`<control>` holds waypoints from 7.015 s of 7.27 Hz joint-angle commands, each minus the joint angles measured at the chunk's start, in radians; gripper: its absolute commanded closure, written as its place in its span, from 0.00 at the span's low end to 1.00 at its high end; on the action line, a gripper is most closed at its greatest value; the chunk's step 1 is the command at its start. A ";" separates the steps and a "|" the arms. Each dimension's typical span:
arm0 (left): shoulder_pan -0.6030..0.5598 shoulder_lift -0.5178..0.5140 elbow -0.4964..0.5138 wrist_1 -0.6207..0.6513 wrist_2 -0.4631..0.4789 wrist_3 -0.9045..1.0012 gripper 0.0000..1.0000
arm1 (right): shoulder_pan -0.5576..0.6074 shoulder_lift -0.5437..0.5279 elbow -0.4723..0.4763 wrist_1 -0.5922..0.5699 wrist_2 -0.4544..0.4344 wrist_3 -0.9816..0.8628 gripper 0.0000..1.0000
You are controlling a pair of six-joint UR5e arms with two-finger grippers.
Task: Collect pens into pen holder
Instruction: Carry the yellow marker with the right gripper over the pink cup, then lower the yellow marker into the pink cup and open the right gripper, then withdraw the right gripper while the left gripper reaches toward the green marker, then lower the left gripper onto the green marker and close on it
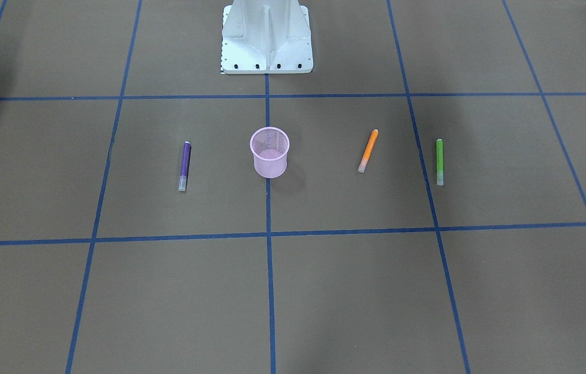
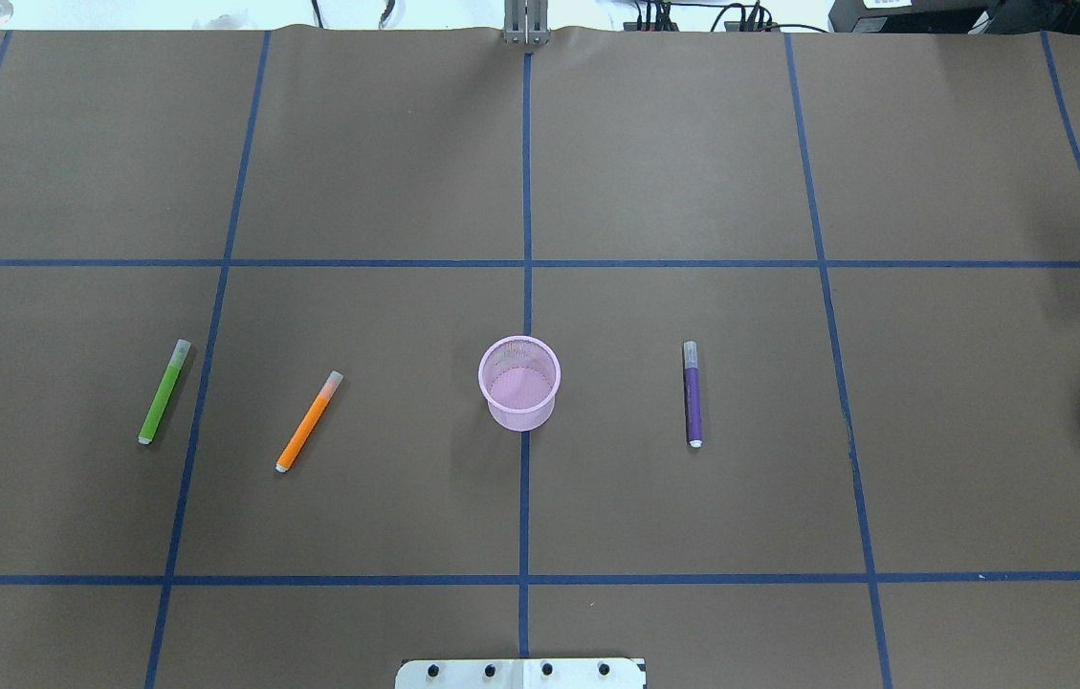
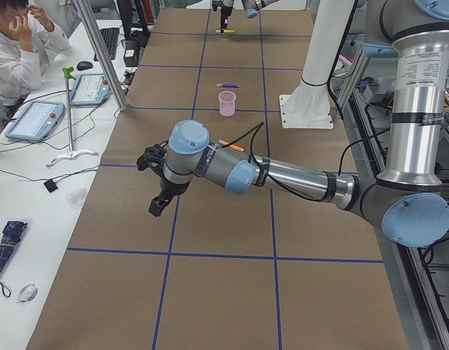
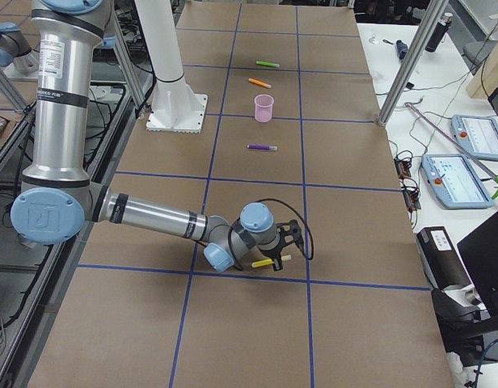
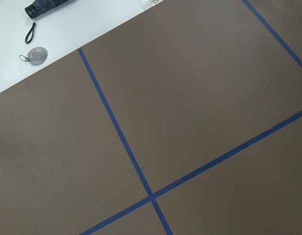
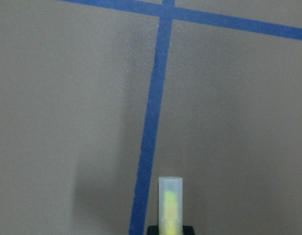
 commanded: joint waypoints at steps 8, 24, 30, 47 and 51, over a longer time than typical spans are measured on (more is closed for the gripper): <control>0.160 -0.017 0.000 -0.099 -0.126 -0.004 0.00 | -0.420 0.424 0.363 0.010 -0.371 0.218 1.00; 0.218 -0.017 0.000 -0.121 -0.126 -0.280 0.00 | -0.767 0.616 0.360 -0.223 -0.790 0.562 0.00; 0.685 -0.064 0.012 -0.265 0.234 -0.943 0.00 | -0.092 0.490 0.357 -0.897 -0.003 0.039 0.00; 0.821 -0.095 0.098 -0.267 0.330 -0.935 0.61 | 0.113 0.286 0.340 -0.921 0.112 -0.319 0.00; 0.824 -0.095 0.098 -0.267 0.330 -0.939 0.61 | 0.113 0.286 0.330 -0.921 0.111 -0.319 0.00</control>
